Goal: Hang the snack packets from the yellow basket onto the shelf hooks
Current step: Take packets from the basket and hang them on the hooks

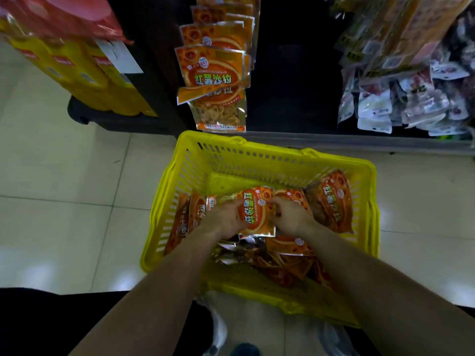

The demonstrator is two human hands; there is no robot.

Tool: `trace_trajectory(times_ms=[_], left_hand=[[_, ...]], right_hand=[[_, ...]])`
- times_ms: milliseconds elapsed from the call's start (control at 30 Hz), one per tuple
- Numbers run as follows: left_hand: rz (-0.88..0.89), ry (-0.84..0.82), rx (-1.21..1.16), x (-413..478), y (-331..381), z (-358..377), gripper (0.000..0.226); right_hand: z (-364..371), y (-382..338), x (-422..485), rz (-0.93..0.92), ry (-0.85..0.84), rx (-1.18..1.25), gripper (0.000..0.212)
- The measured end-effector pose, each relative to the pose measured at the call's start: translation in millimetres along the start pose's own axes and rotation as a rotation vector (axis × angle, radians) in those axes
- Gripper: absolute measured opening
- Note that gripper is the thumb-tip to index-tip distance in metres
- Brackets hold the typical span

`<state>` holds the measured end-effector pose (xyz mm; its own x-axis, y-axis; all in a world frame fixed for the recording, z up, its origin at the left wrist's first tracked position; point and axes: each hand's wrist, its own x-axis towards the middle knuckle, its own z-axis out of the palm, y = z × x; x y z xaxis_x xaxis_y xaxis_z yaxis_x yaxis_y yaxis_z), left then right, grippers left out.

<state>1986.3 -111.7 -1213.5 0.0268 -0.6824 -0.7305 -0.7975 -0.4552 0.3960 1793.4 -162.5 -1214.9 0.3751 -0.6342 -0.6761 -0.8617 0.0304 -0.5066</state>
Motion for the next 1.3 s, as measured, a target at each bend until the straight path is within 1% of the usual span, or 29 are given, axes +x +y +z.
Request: trace_trajectory(times_ms=[133, 233, 300, 367, 400, 433, 500, 533, 567, 633, 700, 733, 800, 900, 967, 1033, 1133, 1200, 1300], left_hand=[[0.012, -0.017, 0.061, 4, -2, 4, 0.088], [0.038, -0.032, 0.056, -2, 0, 4, 0.097], [0.054, -0.025, -0.01, -8, 2, 1, 0.101], [0.099, -0.008, -0.057, -18, 6, -6, 0.1], [0.127, 0.016, -0.056, -22, 8, -11, 0.094], [0.15, 0.066, -0.042, -27, 10, -17, 0.081], [0.147, 0.228, -0.039, -40, 15, -32, 0.048], [0.125, 0.304, -0.071, -47, 17, -39, 0.036], [0.107, 0.366, -0.123, -53, 19, -47, 0.029], [0.083, 0.466, -0.215, -59, 20, -58, 0.024], [0.058, 0.539, -0.265, -62, 17, -63, 0.023], [0.056, 0.567, -0.266, -62, 14, -64, 0.022], [0.051, 0.583, -0.271, -60, 8, -60, 0.022], [0.026, 0.556, -0.319, -48, 0, -48, 0.02], [0.015, 0.538, -0.361, -39, -2, -44, 0.021], [0.012, 0.53, -0.39, -32, 0, -42, 0.02], [-0.002, 0.52, -0.397, -22, 1, -44, 0.021], [-0.005, 0.518, -0.413, -17, 2, -46, 0.02], [-0.002, 0.523, -0.448, -13, 2, -48, 0.018]], right_hand=[[-2, -2, 3, -0.04, -0.007, 0.106, 0.04], [-8, -3, 1, -0.065, 0.066, 0.066, 0.035], [-13, -5, 0, -0.112, 0.115, 0.032, 0.022], [-21, -14, -5, -0.185, 0.148, 0.03, 0.008], [-25, -20, -7, -0.219, 0.17, 0.008, 0.006], [-31, -26, -10, -0.249, 0.199, -0.032, 0.007], [-45, -41, -16, -0.297, 0.273, -0.09, 0.011], [-52, -47, -18, -0.322, 0.319, -0.091, 0.012], [-59, -53, -20, -0.349, 0.367, -0.078, 0.014], [-71, -58, -24, -0.373, 0.45, -0.018, 0.025], [-77, -49, -25, -0.322, 0.482, 0.07, 0.033], [-77, -40, -25, -0.269, 0.48, 0.089, 0.032], [-70, -13, -22, -0.13, 0.427, 0.047, 0.033], [-49, 33, -19, 0.059, 0.236, -0.04, 0.039], [-33, 55, -16, 0.085, 0.133, -0.14, 0.043], [-18, 68, -14, 0.102, 0.063, -0.216, 0.055], [-8, 68, -10, 0.149, -0.03, -0.232, 0.073], [-8, 62, -10, 0.141, -0.03, -0.16, 0.073], [-12, 51, -10, 0.118, 0.135, -0.001, 0.05]])
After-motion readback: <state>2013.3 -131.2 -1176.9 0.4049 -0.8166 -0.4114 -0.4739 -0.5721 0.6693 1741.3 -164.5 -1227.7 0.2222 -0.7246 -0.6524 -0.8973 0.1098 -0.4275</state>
